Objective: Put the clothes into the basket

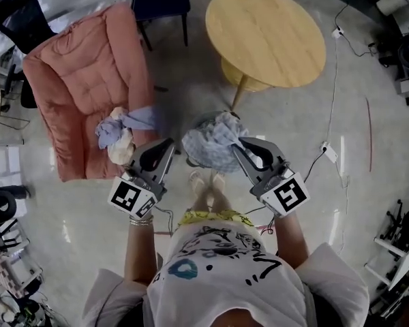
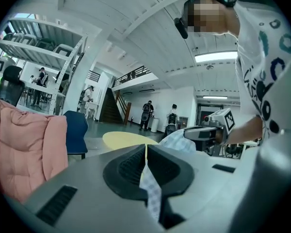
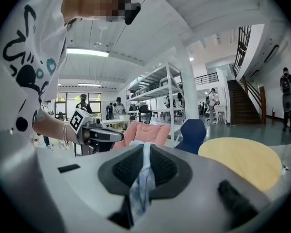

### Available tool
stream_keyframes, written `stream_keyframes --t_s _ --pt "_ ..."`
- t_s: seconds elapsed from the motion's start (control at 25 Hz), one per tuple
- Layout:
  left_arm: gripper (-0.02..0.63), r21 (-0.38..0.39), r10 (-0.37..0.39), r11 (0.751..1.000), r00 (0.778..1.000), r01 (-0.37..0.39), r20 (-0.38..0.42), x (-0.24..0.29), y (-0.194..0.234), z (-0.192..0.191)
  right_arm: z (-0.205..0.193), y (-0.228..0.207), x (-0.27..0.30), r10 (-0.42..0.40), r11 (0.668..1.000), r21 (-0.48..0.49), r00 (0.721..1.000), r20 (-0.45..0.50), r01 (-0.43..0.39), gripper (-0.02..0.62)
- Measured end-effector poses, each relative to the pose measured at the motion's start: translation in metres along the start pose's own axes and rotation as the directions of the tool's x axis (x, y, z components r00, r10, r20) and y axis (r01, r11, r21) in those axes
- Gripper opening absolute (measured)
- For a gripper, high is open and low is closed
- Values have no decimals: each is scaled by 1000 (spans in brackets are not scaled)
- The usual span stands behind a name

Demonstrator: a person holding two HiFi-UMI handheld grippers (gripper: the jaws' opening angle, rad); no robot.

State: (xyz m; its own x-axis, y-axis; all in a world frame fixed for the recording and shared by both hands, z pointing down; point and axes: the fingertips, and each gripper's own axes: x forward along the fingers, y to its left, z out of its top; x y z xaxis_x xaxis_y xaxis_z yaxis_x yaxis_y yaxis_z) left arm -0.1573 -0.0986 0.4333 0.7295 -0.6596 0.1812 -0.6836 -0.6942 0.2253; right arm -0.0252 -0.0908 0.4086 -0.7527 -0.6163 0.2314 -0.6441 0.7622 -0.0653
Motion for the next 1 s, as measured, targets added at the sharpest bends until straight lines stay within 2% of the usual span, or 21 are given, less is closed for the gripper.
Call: stream_keyframes --t_s 0.2,0.4,0.76,1.0 --pt "23 -18 10 1000 1000 -10 -27 15 -9 -17 -25 -4 -4 30 999 -19 998 -50 -31 52" --pt "23 -40 21 999 999 -22 -38 26 21 -46 -62 -12 29 34 999 -33 995 -95 -37 52" --pt "23 -113 84 989 995 -90 -62 36 30 -127 -147 -22 36 22 1000 23 990 -138 -19 52" --pt "23 -157 99 982 993 -109 -68 52 25 -175 -221 -29 30 26 999 -19 966 -258 -32 52"
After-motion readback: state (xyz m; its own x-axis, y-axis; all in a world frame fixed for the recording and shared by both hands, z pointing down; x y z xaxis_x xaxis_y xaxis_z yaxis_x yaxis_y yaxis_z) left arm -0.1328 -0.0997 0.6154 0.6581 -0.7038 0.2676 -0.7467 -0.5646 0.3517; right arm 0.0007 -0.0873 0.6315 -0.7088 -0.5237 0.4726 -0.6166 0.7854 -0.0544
